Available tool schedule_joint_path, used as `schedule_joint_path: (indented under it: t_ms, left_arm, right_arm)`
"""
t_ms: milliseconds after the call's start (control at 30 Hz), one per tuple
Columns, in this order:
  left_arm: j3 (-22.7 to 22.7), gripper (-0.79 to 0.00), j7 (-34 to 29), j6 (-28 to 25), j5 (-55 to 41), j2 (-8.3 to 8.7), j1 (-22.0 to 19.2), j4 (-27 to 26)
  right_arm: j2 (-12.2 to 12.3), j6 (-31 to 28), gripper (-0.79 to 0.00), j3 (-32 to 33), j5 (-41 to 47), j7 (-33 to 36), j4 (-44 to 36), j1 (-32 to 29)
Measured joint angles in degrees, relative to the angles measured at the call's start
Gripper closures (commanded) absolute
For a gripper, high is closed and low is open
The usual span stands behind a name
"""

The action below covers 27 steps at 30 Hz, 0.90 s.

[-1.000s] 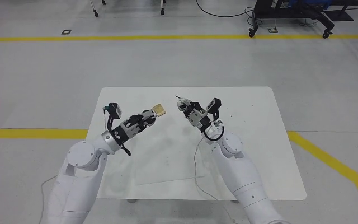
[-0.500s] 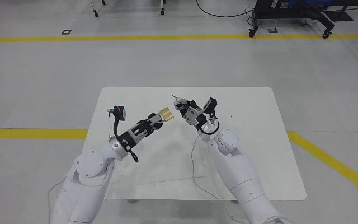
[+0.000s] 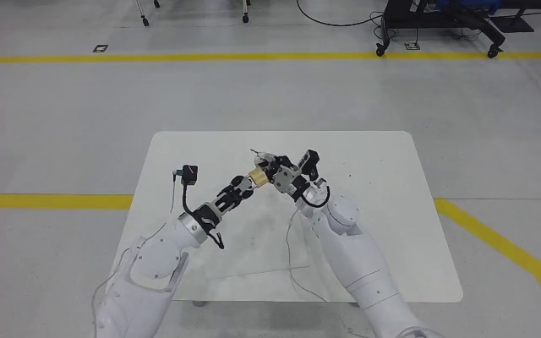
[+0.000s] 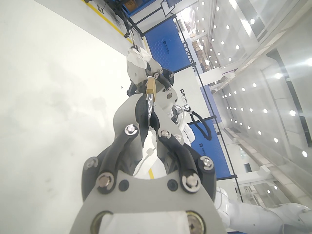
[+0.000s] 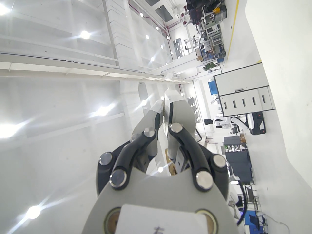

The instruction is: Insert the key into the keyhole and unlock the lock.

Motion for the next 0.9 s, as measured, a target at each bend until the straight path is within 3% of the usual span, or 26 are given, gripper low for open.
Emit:
schedule_joint_path:
  t_ms: [500, 900]
  left_arm:
    - [2.1, 0.000, 5.8, -0.2, 6.7, -0.11, 1.0, 0.2]
    - [4.2, 0.000, 12.0, 1.2, 12.7, -0.61, -0.7, 3.6]
  right_arm:
    - [0.6, 2.7, 0.000, 0.8, 0.4, 3.8, -2.7, -2.0]
    - [1.0, 4.9, 0.000, 0.0, -0.5, 6.8, -3.9, -2.8]
